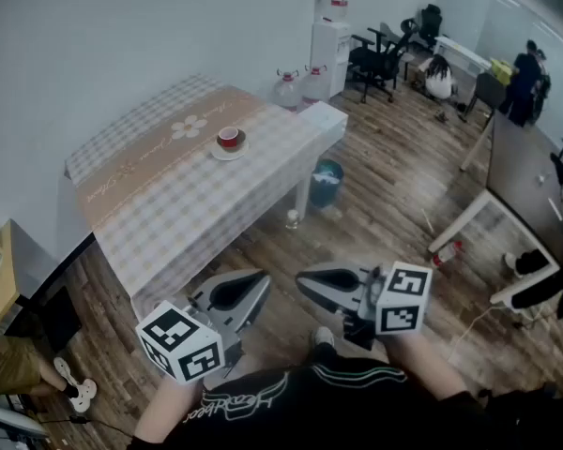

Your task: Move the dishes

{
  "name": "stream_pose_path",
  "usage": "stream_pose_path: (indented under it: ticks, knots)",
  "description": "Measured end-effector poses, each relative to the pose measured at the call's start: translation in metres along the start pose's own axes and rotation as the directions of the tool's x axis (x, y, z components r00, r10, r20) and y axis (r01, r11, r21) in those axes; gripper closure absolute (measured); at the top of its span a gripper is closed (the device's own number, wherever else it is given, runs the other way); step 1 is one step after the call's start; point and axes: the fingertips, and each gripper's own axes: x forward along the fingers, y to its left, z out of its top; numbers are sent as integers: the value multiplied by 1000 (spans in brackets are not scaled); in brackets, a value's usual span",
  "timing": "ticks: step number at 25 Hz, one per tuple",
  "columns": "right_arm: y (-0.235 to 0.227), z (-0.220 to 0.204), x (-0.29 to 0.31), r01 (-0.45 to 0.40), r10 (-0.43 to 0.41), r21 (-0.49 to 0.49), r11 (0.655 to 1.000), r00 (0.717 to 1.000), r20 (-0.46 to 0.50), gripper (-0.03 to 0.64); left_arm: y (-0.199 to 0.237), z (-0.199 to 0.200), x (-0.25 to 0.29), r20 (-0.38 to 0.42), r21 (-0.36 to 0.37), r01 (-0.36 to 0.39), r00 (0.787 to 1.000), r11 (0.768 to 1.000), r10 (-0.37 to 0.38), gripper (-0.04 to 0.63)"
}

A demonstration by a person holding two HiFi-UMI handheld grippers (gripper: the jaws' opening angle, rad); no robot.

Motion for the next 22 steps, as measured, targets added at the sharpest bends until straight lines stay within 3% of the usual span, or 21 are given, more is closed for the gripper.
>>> stream_pose_path:
  ticks: [11,22]
  knots:
    - [-55,19,-19,-21,21,10,1000,1000,-3,606,17,5,59,-2,-33,-9,1000,999,9,601]
    - [-139,41,-33,-37,36,99,994,999,7,606,61,9,134,-23,-89,-58,998,994,56,601]
